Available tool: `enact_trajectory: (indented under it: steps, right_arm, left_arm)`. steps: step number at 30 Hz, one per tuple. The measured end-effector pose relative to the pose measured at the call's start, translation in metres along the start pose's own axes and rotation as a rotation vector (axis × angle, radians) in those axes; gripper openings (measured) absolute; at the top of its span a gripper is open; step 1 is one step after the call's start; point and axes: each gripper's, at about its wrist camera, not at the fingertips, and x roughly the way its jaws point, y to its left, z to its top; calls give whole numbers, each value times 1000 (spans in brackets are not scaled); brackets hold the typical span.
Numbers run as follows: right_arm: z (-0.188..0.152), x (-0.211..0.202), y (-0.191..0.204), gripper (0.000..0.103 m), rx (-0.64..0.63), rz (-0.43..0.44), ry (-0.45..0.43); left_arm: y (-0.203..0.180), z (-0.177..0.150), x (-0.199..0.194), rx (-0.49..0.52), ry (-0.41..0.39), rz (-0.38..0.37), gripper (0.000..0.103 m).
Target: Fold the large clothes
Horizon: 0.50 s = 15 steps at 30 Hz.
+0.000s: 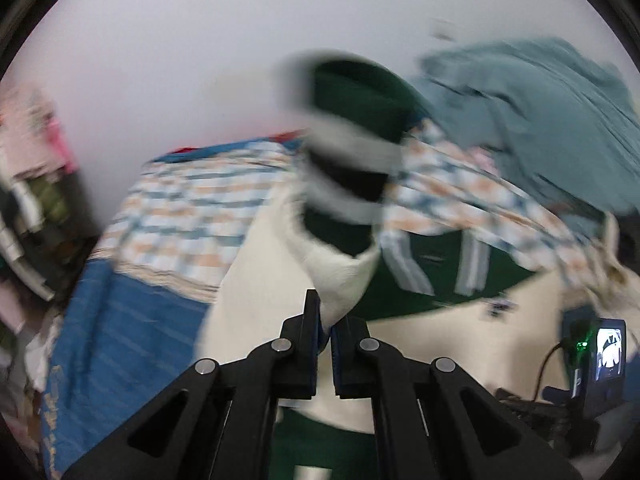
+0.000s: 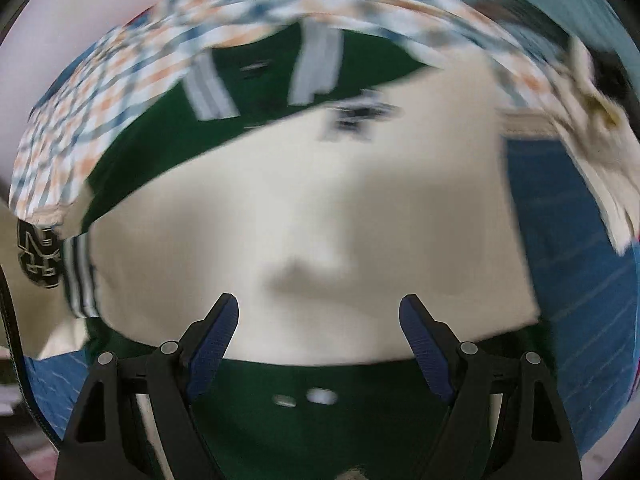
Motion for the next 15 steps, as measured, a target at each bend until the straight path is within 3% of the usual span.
enact_trajectory:
  steps: [3, 6, 11, 14, 15]
  right_arm:
    - [-5, -1, -57, 84, 61, -7, 12]
    - [-16, 1, -115, 84, 109, -23, 29]
    - [-33, 9, -186, 84, 157, -36, 81]
    - [-38, 8, -217, 84, 170, 6, 93]
    - [-38, 7, -225, 84, 173, 21, 97]
  left_arm:
    - [-83, -10, 28, 31, 86, -112, 2]
    - [-148, -33, 59, 69, 195, -174, 3]
    - [-216, -78, 91, 189, 298, -128, 5]
    - [-220, -92, 95, 231, 303, -87, 8]
    - [-219, -94, 96, 241, 308, -83, 16]
